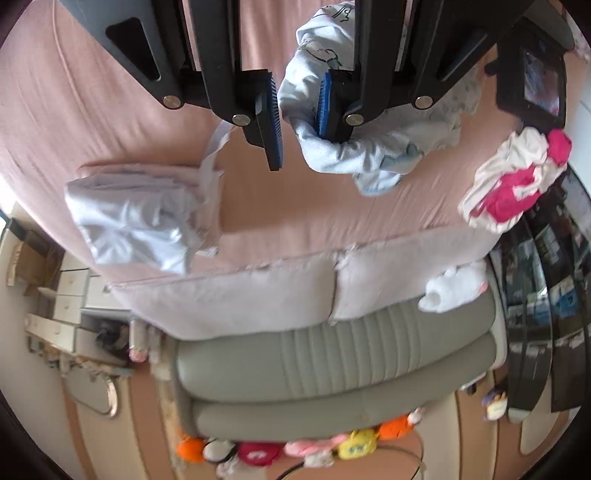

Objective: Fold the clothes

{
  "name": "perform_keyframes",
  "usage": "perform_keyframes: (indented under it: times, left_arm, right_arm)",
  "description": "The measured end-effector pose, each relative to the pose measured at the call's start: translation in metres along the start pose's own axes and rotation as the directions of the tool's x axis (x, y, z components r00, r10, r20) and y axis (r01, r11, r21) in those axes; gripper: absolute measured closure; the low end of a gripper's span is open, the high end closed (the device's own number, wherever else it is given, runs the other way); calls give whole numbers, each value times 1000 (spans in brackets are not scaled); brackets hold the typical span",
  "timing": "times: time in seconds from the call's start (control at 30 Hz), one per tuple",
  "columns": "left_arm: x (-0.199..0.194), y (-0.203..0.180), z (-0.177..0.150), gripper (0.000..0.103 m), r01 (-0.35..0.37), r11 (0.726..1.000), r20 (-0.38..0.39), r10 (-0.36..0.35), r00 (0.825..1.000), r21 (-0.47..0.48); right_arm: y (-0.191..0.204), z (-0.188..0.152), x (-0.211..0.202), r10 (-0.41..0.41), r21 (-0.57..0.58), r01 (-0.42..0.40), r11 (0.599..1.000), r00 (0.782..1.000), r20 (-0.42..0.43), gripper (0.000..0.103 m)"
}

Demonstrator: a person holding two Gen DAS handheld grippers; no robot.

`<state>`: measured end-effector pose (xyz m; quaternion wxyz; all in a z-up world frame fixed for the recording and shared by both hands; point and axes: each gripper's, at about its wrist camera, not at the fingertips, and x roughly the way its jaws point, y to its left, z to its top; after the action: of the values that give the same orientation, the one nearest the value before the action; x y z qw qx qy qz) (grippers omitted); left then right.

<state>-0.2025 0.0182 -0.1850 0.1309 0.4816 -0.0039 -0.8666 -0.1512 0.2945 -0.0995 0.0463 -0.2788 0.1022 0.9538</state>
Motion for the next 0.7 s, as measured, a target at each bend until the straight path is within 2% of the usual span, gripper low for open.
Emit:
perform_keyframes:
  times: [0.03,0.07,0.1,0.17,0.23,0.27,0.33,0.4,0.47,0.5,0.6,0.7]
  left_arm:
    - [-20,9,11,43,-4,1000,71,6,997,-25]
    - [-47,14,24,43,-20,1000,161,23,987,-17]
    - [-73,20,36,43,-30,999,239,32,971,-13]
    - [-122,37,60,43,-20,1000,346,25,938,-18]
    - [-170,54,83,43,-9,1000,448,18,894,-22]
    - [-193,64,94,43,4,1000,491,9,871,-25]
    - [-232,83,109,43,57,998,541,-40,840,-15]
    - [-261,97,118,43,100,995,567,-88,819,9]
    - [-267,101,120,43,111,994,570,-96,816,9]
    - [-263,100,121,43,108,994,563,-92,821,6]
    - [-226,93,134,45,136,991,478,-125,869,13]
    - [-209,90,155,46,162,987,435,-149,888,9]
  right_arm:
    - [-7,6,-8,7,27,-8,1000,1000,15,86]
    - [-6,13,-18,19,26,-20,999,999,38,86]
    - [0,21,-31,29,6,-30,1000,997,74,86]
    - [12,38,-55,51,-34,-46,998,988,145,86]
    - [24,64,-83,103,-43,-96,994,972,210,86]
    - [30,78,-98,133,-45,-126,991,962,240,86]
    - [33,108,-124,210,-24,-211,977,941,266,86]
    - [34,132,-147,260,-7,-270,963,921,291,86]
    - [41,147,-164,272,-35,-275,961,911,309,86]
    - [44,151,-167,271,-51,-269,962,911,309,85]
    - [52,153,-138,276,-53,-271,961,940,202,85]
    - [55,158,-91,275,-41,-273,961,958,75,85]
